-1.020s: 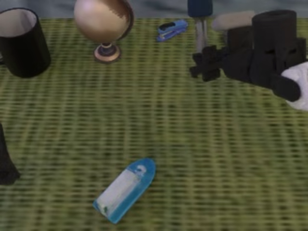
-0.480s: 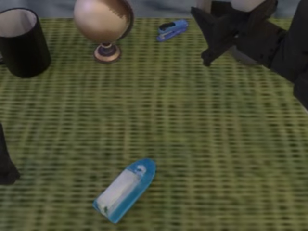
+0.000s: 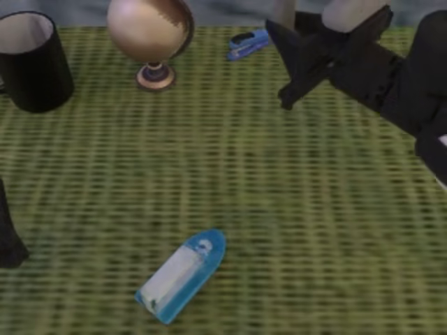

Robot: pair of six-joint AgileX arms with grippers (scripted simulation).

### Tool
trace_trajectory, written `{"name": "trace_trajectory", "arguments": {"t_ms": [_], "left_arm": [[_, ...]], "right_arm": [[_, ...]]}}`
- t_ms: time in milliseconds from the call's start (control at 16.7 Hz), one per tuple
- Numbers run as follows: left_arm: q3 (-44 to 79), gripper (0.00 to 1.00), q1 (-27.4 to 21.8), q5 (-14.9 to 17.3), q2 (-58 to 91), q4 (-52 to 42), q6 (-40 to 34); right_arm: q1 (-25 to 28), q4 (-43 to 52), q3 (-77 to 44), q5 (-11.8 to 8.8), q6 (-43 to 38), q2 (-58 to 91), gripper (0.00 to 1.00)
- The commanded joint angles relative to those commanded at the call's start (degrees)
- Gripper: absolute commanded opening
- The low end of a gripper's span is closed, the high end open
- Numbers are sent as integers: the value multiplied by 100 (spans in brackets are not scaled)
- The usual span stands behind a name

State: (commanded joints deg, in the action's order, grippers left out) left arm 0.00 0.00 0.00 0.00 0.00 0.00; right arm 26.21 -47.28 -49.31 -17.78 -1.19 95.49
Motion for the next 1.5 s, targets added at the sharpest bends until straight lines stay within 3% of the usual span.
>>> {"name": "trace_trajectory", "arguments": {"t_ms": [240,360,1080,1260,1500], "left_arm": [[0,100,0,0,0,0,0],[0,100,0,0,0,0,0],[52,100,-35,64,74,33,2],[405,100,-240,458,632,255,14],[1278,100,-658,1308,2123,828,29]], "right_arm": [[722,-469,534,687,-35,-202,0],[953,-626,698,903,-48,-277,0],[981,-647,718,931,-49,-288,0],[981,-647,718,931,-49,-288,0],[981,-647,718,931,-49,-288,0]]}}
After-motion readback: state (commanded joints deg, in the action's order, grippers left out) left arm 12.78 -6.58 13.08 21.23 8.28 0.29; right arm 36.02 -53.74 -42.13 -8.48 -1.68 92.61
